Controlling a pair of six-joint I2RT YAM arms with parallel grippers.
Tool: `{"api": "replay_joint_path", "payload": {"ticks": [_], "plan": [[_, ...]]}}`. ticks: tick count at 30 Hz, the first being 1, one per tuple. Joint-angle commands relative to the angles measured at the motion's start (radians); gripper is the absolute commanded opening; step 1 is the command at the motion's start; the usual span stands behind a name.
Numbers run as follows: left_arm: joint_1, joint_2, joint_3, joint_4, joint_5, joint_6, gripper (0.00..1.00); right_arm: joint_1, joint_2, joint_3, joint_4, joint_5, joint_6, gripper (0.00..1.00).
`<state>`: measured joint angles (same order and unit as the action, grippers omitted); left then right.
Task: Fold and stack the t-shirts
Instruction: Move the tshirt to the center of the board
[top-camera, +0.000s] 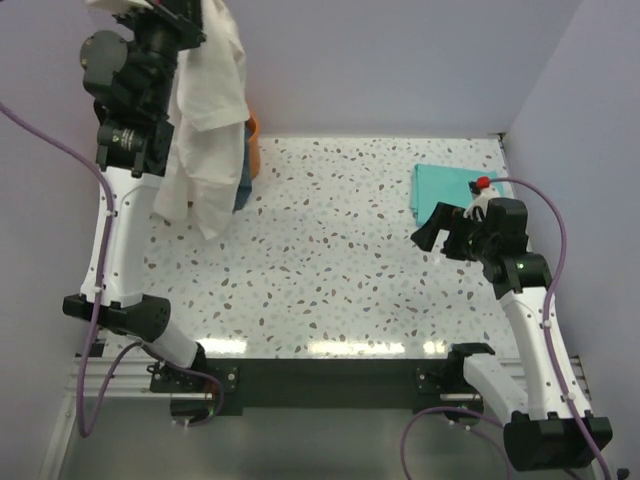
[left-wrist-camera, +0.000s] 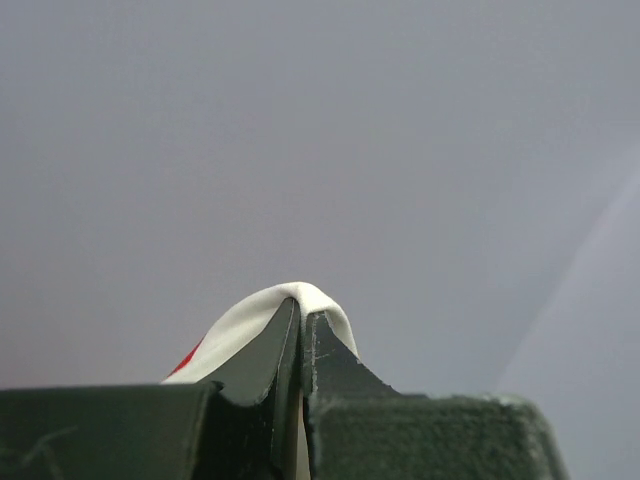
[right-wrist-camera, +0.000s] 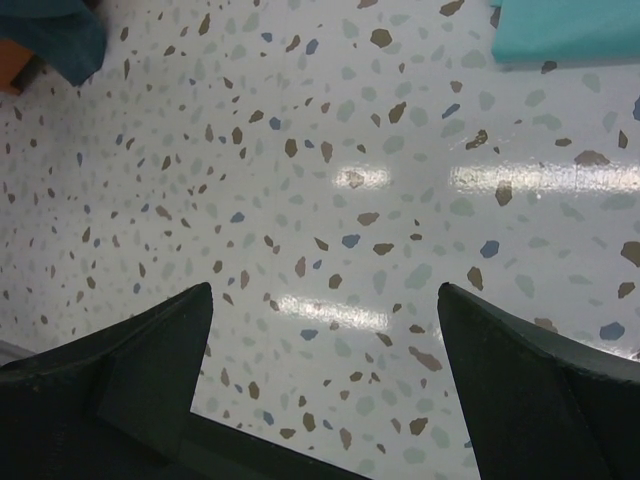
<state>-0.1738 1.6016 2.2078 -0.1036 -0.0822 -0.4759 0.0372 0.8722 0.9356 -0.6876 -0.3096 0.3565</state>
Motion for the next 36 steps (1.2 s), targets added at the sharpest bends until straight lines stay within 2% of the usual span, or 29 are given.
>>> {"api": "replay_joint_path", "payload": {"ticks": [1,5,7,10,12,13,15,16,17,18,19,20,22,23,24,25,28,29,31,32,33,35,36], "plan": [[-0.152,-0.112,-0.045,0.157,0.171,-0.015,0.0,-0.002,-0.022,0.025,0.011,-0.01,0.03,0.98],[-0.22,-0.164,-0.137,0.188,0.283,-0.105,0.0,-0.003,-0.078,0.048,-0.021,0.058,0.05,0.99],[-0.303,-0.158,-0.151,0.191,0.323,-0.1,0.0,-0.002,-0.114,0.068,-0.068,0.171,0.088,0.99],[-0.39,-0.163,-0.172,0.063,0.329,-0.064,0.0,-0.002,-0.151,0.135,-0.18,0.368,0.122,0.99],[-0.398,-0.272,-0.383,0.036,0.37,-0.081,0.0,-0.002,-0.176,0.173,-0.237,0.438,0.125,0.99],[-0.401,-0.328,-0.633,0.109,0.39,-0.134,0.0,-0.002,-0.2,0.178,-0.243,0.489,0.125,0.99],[-0.412,-0.51,-0.925,0.276,0.477,-0.212,0.0,-0.002,-0.222,0.177,-0.247,0.517,0.127,0.99],[-0.43,-0.561,-1.168,0.383,0.505,-0.264,0.0,-0.002,-0.234,0.174,-0.247,0.526,0.124,0.99],[-0.441,-0.607,-1.265,0.39,0.521,-0.279,0.07,-0.002,-0.236,0.166,-0.242,0.521,0.115,0.98],[-0.446,-0.682,-1.34,0.357,0.478,-0.299,0.11,-0.002,-0.234,0.166,-0.247,0.514,0.098,0.98],[-0.447,-0.713,-1.456,0.225,0.449,-0.332,0.15,-0.003,-0.231,0.164,-0.256,0.501,0.073,0.99],[-0.449,-0.741,-1.499,0.137,0.415,-0.334,0.37,-0.003,-0.23,0.155,-0.262,0.497,0.067,0.98],[-0.449,-0.81,-1.574,-0.126,0.253,-0.369,0.65,-0.002,-0.234,0.134,-0.259,0.477,0.076,0.98],[-0.449,-0.827,-1.582,-0.201,0.19,-0.381,0.92,-0.003,-0.233,0.108,-0.245,0.418,0.076,0.99],[-0.448,-0.854,-1.588,-0.261,0.106,-0.392,1.0,-0.002,-0.228,0.095,-0.222,0.368,0.076,0.99],[-0.449,-0.864,-1.59,-0.36,0.084,-0.414,1.0,-0.003,-0.223,0.086,-0.213,0.328,0.085,0.98],[-0.449,-0.865,-1.608,-0.502,0.006,-0.447,1.0,-0.003,-0.178,0.03,-0.147,0.175,0.087,0.99],[-0.449,-0.849,-1.626,-0.514,0.028,-0.455,1.0,0.0,-0.141,0.017,-0.098,0.096,0.091,0.99],[-0.452,-0.819,-1.715,-0.474,0.094,-0.475,1.0,0.015,-0.098,0.006,-0.061,0.066,0.099,0.99],[-0.458,-0.789,-1.755,-0.429,0.195,-0.477,1.0,0.033,-0.069,0.009,-0.049,0.075,0.104,0.99],[-0.483,-0.772,-1.83,-0.339,0.231,-0.504,1.0,0.097,-0.023,0.009,-0.018,0.128,0.108,0.99],[-0.519,-0.72,-1.887,-0.271,0.294,-0.539,1.0,0.192,0.034,0.028,-0.009,0.22,0.124,0.99],[-0.564,-0.707,-1.911,-0.262,0.289,-0.579,1.0,0.284,0.089,0.031,-0.015,0.331,0.143,0.99]]}}
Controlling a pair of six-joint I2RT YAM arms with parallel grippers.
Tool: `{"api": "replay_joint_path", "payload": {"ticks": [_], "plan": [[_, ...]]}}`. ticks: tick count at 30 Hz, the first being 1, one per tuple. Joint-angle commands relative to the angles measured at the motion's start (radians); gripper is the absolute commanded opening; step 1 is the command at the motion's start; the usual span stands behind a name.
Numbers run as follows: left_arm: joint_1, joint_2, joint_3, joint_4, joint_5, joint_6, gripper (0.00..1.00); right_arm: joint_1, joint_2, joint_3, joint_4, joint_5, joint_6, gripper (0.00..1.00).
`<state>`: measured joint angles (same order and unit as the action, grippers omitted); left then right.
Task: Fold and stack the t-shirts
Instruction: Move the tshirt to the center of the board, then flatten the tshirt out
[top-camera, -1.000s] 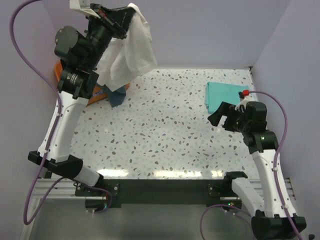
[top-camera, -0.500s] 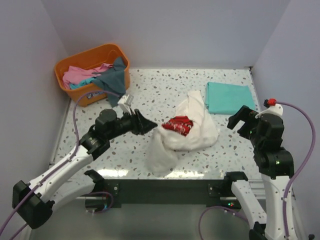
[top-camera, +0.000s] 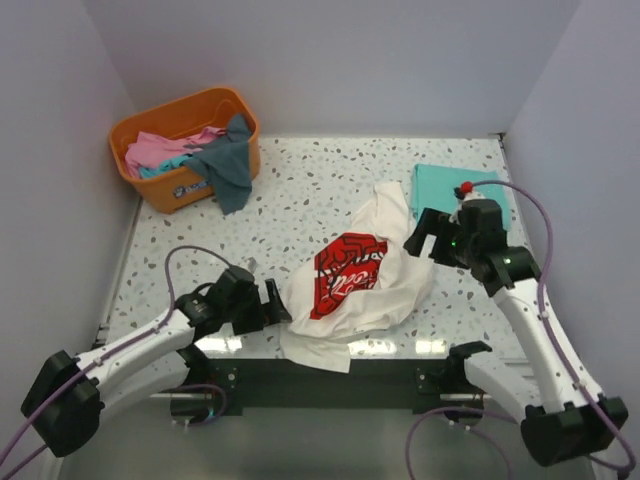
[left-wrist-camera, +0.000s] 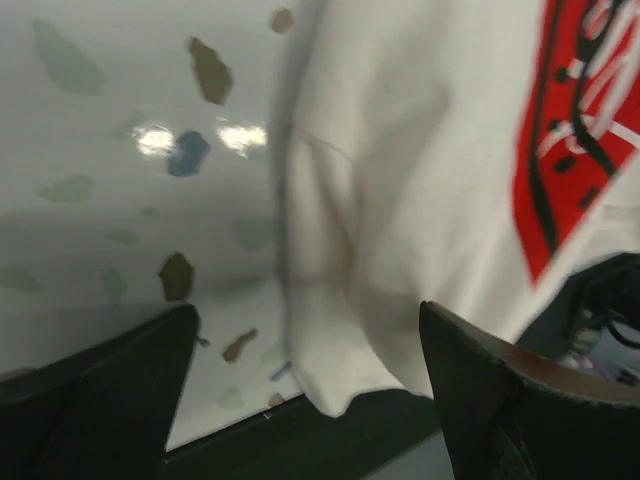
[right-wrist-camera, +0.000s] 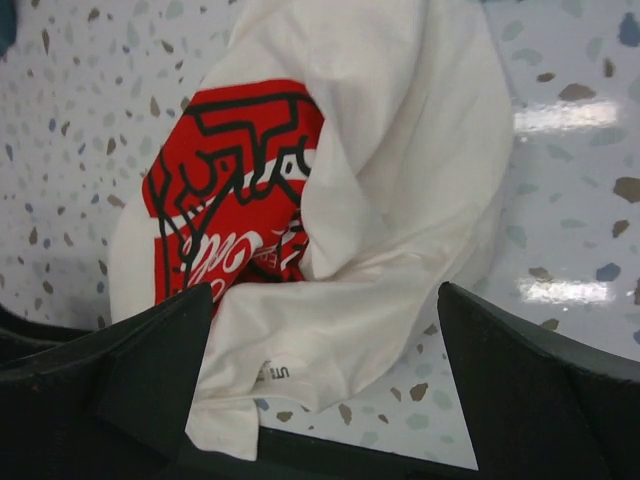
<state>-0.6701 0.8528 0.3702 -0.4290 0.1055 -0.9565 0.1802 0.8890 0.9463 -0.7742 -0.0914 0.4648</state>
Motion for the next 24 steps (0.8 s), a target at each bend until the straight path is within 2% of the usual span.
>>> {"api": "replay_joint_path", "payload": {"ticks": [1,3,4,7,13,17,19,21,22,24], "plan": [[-0.094,0.049,-0.076,0.058,0.089,-0.116,1.0,0.166,0.094,0.026,0.055,0.158,0.057,0.99],[-0.175,0.049,-0.056,0.004,0.027,-0.158,1.0,0.179,0.119,0.011,0.009,0.231,0.119,0.98],[-0.201,0.046,-0.045,-0.014,0.008,-0.172,1.0,0.179,0.12,-0.012,-0.006,0.328,0.136,0.99],[-0.273,0.019,-0.028,-0.048,-0.033,-0.214,1.0,0.176,0.102,-0.053,-0.105,0.47,0.189,0.99],[-0.404,0.021,-0.045,-0.028,-0.041,-0.274,1.0,0.176,0.057,-0.193,-0.102,0.481,0.232,0.99],[-0.47,0.124,-0.037,0.004,-0.088,-0.292,0.95,0.174,0.076,-0.234,-0.018,0.44,0.25,0.98],[-0.47,0.19,-0.005,0.016,-0.104,-0.274,0.87,0.174,0.09,-0.247,0.003,0.424,0.259,0.95],[-0.47,0.235,0.065,-0.048,-0.193,-0.266,0.78,0.173,0.108,-0.259,0.041,0.42,0.256,0.93],[-0.47,0.252,0.087,-0.069,-0.22,-0.269,0.65,0.173,0.114,-0.276,0.055,0.421,0.256,0.92],[-0.47,0.295,0.124,-0.094,-0.271,-0.277,0.54,0.163,0.139,-0.305,0.104,0.417,0.259,0.9]]}}
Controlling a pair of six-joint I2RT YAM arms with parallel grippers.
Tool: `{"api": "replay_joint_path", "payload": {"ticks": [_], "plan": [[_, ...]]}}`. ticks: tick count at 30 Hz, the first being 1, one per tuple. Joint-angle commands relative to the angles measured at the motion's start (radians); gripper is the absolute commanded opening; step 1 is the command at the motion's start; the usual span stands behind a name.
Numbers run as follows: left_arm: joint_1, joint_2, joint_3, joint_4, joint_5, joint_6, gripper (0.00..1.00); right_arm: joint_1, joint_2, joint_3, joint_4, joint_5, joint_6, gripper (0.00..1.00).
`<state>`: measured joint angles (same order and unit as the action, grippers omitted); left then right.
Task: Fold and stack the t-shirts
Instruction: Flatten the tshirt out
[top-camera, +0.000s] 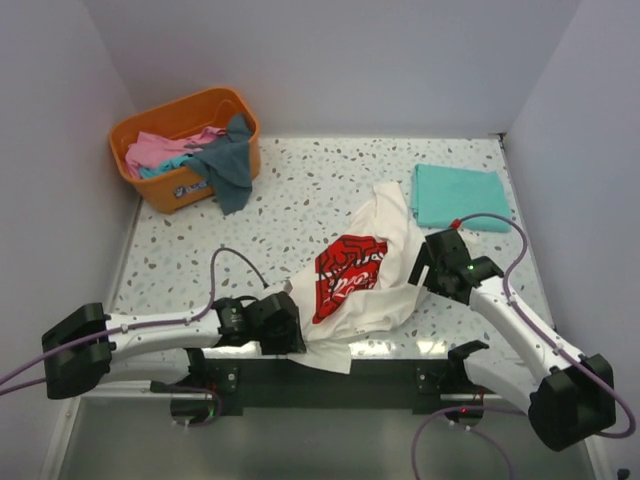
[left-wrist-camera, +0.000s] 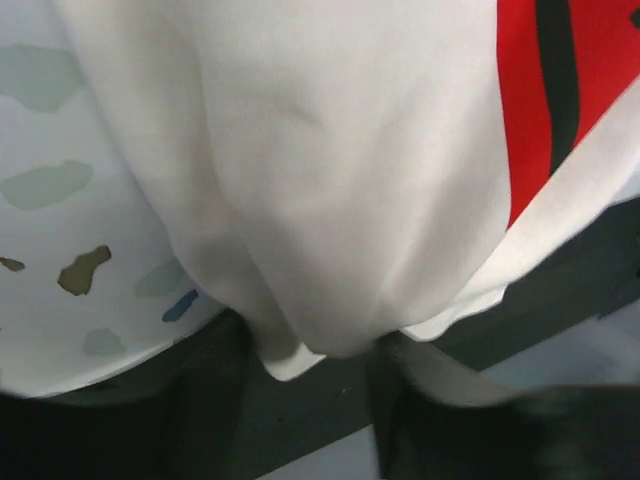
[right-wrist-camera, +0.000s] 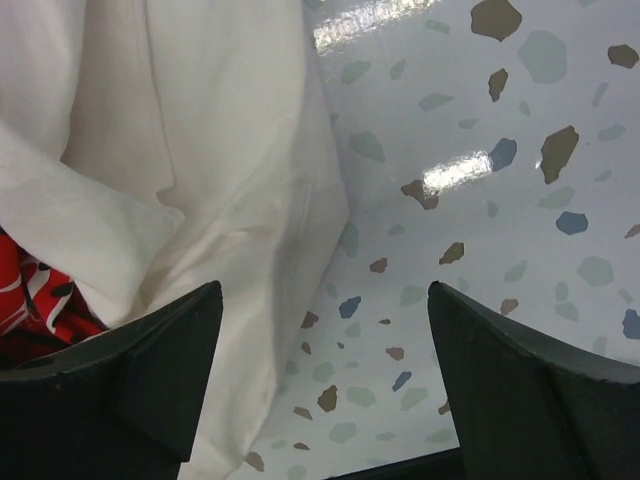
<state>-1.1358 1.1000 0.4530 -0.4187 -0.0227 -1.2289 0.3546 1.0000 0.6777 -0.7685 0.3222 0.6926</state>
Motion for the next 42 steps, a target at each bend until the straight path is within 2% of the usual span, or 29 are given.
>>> {"api": "replay_joint_path", "payload": {"ticks": [1,3,4,5,9,12,15,16,17,19,20,21,23,24,25,26,30,34,36,39,42], "plan": [[-0.004,0.069,0.05,-0.118,-0.158,-0.014,0.41,-0.016,0.035,-0.044,0.115,0.0,0.031,0.87],[-0.004,0.09,0.076,-0.164,-0.204,-0.033,0.27,-0.023,0.051,-0.066,0.176,-0.006,0.033,0.82],[-0.004,0.098,0.079,-0.169,-0.207,-0.037,0.04,-0.026,0.069,-0.078,0.185,-0.024,0.036,0.8],[-0.004,0.107,0.079,-0.17,-0.209,-0.041,0.0,-0.028,0.077,-0.084,0.208,-0.035,0.039,0.76],[-0.004,0.087,0.099,-0.14,-0.236,-0.015,0.0,-0.032,0.115,-0.173,0.372,-0.098,0.03,0.65],[-0.004,0.061,0.134,-0.134,-0.25,0.022,0.0,-0.032,0.149,-0.204,0.501,-0.172,0.035,0.51],[-0.004,0.034,0.167,-0.164,-0.276,0.046,0.0,-0.032,0.17,-0.204,0.532,-0.183,0.028,0.27],[-0.004,0.017,0.177,-0.178,-0.287,0.048,0.0,-0.031,0.166,-0.193,0.525,-0.184,0.022,0.1],[-0.004,0.006,0.191,-0.195,-0.305,0.051,0.0,-0.032,0.155,-0.179,0.468,-0.181,0.021,0.0],[-0.004,-0.034,0.257,-0.251,-0.33,0.078,0.0,-0.031,0.073,-0.098,0.393,-0.161,-0.008,0.0],[-0.004,-0.049,0.327,-0.281,-0.38,0.085,0.0,-0.031,0.037,-0.057,0.299,-0.15,-0.031,0.0],[-0.004,-0.064,0.372,-0.343,-0.416,0.103,0.0,-0.032,-0.045,0.045,0.25,-0.131,-0.048,0.0],[-0.004,-0.1,0.476,-0.405,-0.552,0.121,0.0,-0.032,-0.104,0.171,0.121,-0.101,-0.085,0.0],[-0.004,-0.109,0.581,-0.437,-0.598,0.156,0.0,-0.031,-0.122,0.236,0.091,-0.095,-0.096,0.0],[-0.004,-0.123,0.631,-0.44,-0.641,0.175,0.0,-0.031,-0.141,0.367,0.063,-0.091,-0.108,0.0],[-0.002,-0.127,0.714,-0.436,-0.707,0.195,0.0,-0.031,-0.143,0.438,0.005,-0.086,-0.117,0.0],[-0.002,-0.144,0.905,-0.289,-0.81,0.397,0.0,-0.031,-0.112,0.789,-0.049,-0.124,-0.137,0.0],[-0.002,-0.108,1.123,-0.258,-0.902,0.548,0.0,-0.031,-0.035,1.061,-0.103,-0.173,-0.159,0.0],[-0.002,-0.094,1.236,-0.275,-1.0,0.588,0.0,-0.032,0.017,1.213,-0.172,-0.12,-0.162,0.0],[-0.004,-0.08,1.34,-0.279,-1.124,0.647,0.0,-0.031,0.072,1.35,-0.248,0.019,-0.168,0.0],[-0.002,-0.075,1.389,-0.266,-1.235,0.7,0.0,-0.032,0.098,1.381,-0.246,0.102,-0.183,0.0]]}}
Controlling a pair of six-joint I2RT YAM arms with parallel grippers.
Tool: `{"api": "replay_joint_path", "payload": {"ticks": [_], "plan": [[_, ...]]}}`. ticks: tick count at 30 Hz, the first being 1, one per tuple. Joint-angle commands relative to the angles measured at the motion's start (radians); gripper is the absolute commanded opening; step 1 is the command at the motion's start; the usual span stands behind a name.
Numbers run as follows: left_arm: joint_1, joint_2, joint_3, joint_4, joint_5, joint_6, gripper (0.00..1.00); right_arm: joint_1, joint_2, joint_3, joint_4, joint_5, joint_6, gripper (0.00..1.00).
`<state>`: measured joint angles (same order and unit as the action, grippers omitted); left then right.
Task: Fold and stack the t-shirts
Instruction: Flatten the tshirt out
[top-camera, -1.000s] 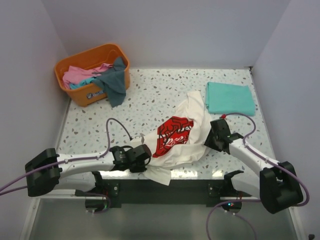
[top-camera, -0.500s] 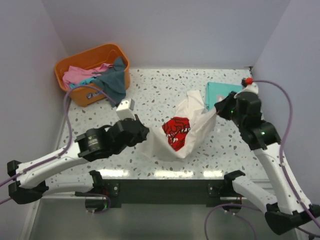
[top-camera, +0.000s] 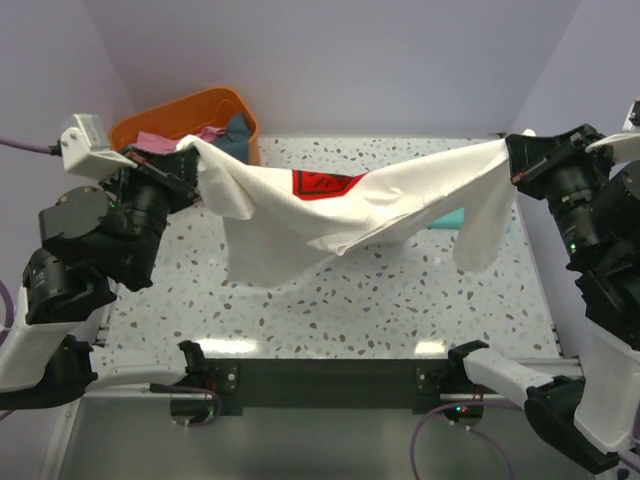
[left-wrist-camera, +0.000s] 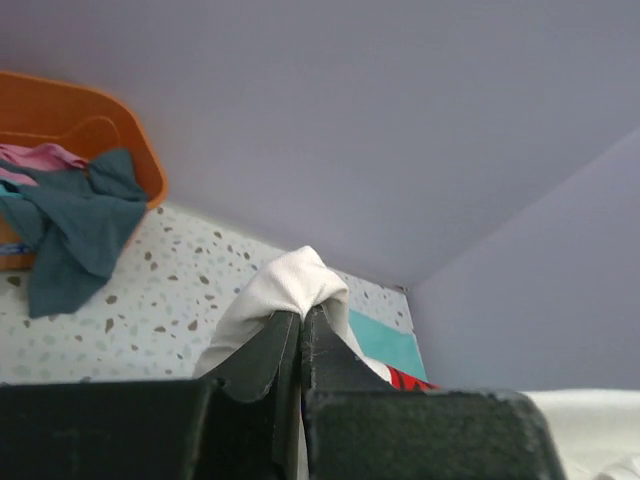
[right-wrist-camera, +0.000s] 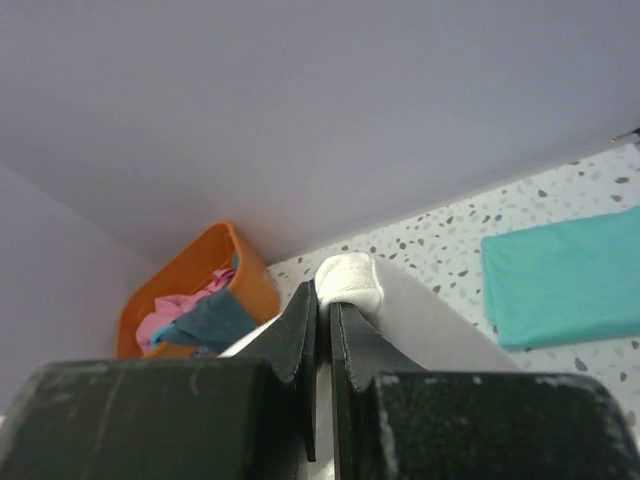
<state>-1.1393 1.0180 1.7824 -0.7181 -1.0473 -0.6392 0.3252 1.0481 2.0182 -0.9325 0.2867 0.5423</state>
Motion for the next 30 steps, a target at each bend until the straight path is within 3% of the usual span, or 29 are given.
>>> {"api": "replay_joint_path", "payload": {"ticks": [1,4,8,10,12,13,14,16,19,21,22,25,26,28,30], "plan": [[0.0,0.007,0.06,0.057,-0.233,0.131,0.0,-0.002,0.064,0.042,-0.078,0.149,-0.041,0.0],[0.0,0.005,0.003,0.221,-0.275,0.261,0.0,-0.003,0.153,0.027,-0.062,0.103,-0.064,0.0],[0.012,0.057,-0.099,0.555,-0.323,0.51,0.0,-0.003,0.253,-0.03,0.125,0.062,-0.07,0.0],[0.065,0.135,-0.088,0.566,-0.278,0.504,0.0,-0.003,0.306,-0.027,0.19,0.062,-0.071,0.0],[0.264,0.226,0.062,0.288,-0.015,0.272,0.0,-0.003,0.335,-0.021,0.297,0.069,-0.081,0.0],[0.458,0.337,0.124,0.204,0.261,0.206,0.0,-0.003,0.363,-0.019,0.328,0.078,-0.084,0.0],[0.528,0.39,0.199,0.145,0.358,0.153,0.0,-0.003,0.375,-0.016,0.395,0.081,-0.109,0.0],[0.642,0.555,0.282,0.129,0.488,0.156,0.0,-0.006,0.412,0.01,0.452,0.094,-0.131,0.0],[0.732,0.796,0.681,0.063,0.74,0.171,0.0,-0.012,0.551,0.135,0.585,0.13,-0.217,0.0],[0.791,0.888,0.805,0.075,0.855,0.148,0.0,-0.014,0.621,0.285,0.632,0.158,-0.246,0.0],[0.855,0.88,0.813,0.113,0.921,0.13,0.0,-0.017,0.653,0.344,0.65,0.157,-0.258,0.0],[0.95,0.748,0.581,0.351,1.107,0.049,0.0,-0.018,0.769,0.581,0.634,0.114,-0.303,0.0],[0.96,0.725,0.578,0.383,1.113,0.044,0.0,-0.02,0.773,0.629,0.609,0.115,-0.324,0.0],[0.964,0.691,0.606,0.347,1.119,0.064,0.0,-0.02,0.716,0.573,0.629,0.173,-0.331,0.0],[0.966,0.641,0.579,0.318,1.124,0.081,0.0,-0.021,0.573,0.363,0.668,0.193,-0.335,0.0]]}}
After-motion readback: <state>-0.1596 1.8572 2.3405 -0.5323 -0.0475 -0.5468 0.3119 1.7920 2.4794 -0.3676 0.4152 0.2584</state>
